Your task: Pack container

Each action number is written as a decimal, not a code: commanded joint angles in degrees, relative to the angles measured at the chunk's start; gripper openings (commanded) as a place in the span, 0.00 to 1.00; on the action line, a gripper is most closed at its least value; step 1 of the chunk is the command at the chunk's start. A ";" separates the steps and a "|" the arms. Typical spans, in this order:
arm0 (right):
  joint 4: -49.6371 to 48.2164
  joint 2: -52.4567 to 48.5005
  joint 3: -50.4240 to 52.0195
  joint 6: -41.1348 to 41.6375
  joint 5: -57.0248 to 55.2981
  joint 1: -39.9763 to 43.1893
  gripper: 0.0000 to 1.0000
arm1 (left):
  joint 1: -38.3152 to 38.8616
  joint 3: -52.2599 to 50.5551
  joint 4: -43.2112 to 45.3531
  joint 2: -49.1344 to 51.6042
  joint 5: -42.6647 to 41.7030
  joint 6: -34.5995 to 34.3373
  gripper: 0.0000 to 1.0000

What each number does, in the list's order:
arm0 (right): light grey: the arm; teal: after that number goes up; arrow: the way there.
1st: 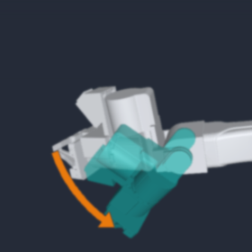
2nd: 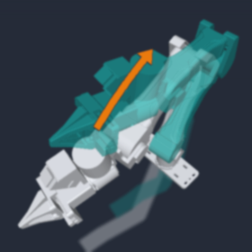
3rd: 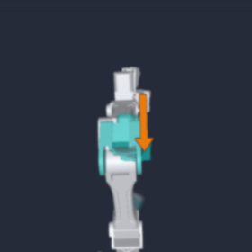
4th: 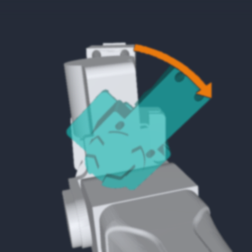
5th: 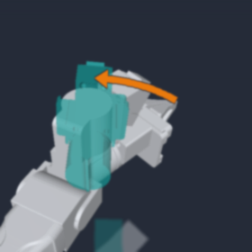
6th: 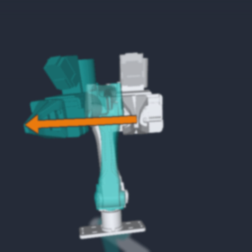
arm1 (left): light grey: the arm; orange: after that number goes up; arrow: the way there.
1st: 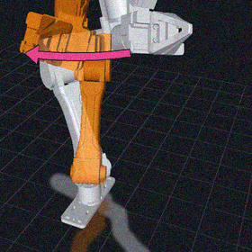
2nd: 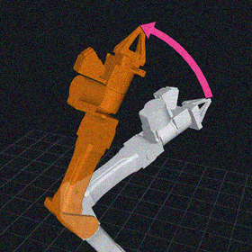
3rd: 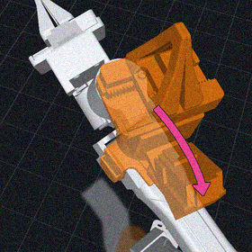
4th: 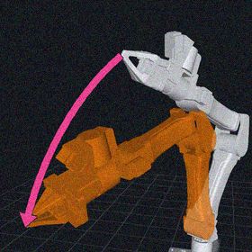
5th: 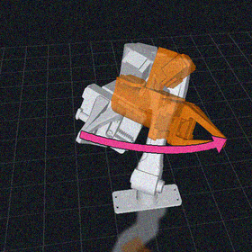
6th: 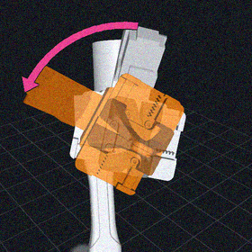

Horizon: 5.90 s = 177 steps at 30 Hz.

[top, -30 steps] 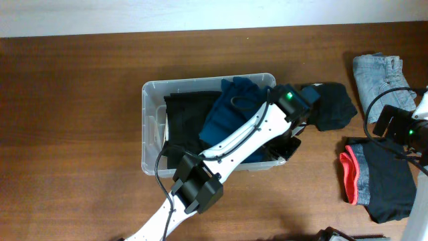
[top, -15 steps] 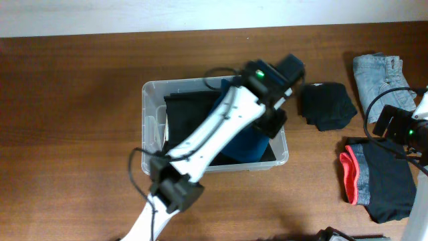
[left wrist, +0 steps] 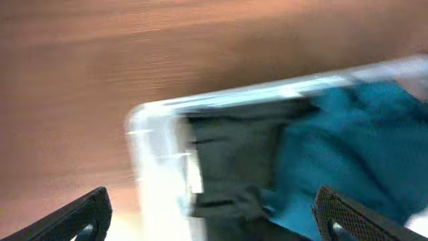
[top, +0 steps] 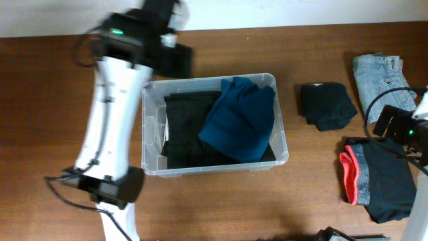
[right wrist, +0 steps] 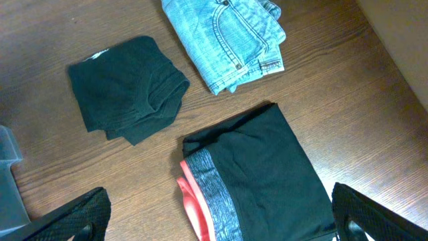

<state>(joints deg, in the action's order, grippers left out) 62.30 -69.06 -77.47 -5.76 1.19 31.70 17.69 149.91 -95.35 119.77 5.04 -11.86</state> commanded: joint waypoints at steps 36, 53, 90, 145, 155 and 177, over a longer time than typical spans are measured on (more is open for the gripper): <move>-1.27 0.20 -0.55 0.52 8.57 0.20 0.98 | -25.75 -14.03 6.60 -0.46 -1.14 -3.30 0.99; -13.60 -5.60 -0.66 4.46 25.81 0.20 0.98 | -25.75 -14.03 6.60 -0.46 -1.14 -3.30 1.00; -19.41 -26.64 -1.09 32.02 21.44 10.43 0.98 | -25.75 -14.03 6.62 -0.46 -1.14 -3.30 0.99; -22.75 -38.16 0.81 42.32 23.74 -2.25 0.99 | -25.75 -14.03 6.62 -0.46 -1.14 -3.30 0.99; -23.21 -38.21 2.86 46.95 19.04 -2.82 0.98 | -25.75 -14.03 6.62 -0.46 -1.14 -3.30 0.99; -17.49 -29.75 2.89 38.97 17.75 1.51 0.98 | -25.75 -14.03 6.60 -0.46 -1.14 -3.30 0.99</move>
<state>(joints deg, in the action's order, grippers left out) 43.51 -104.86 -74.76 34.52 20.12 30.70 -7.68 136.16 -88.68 119.79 4.49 -14.59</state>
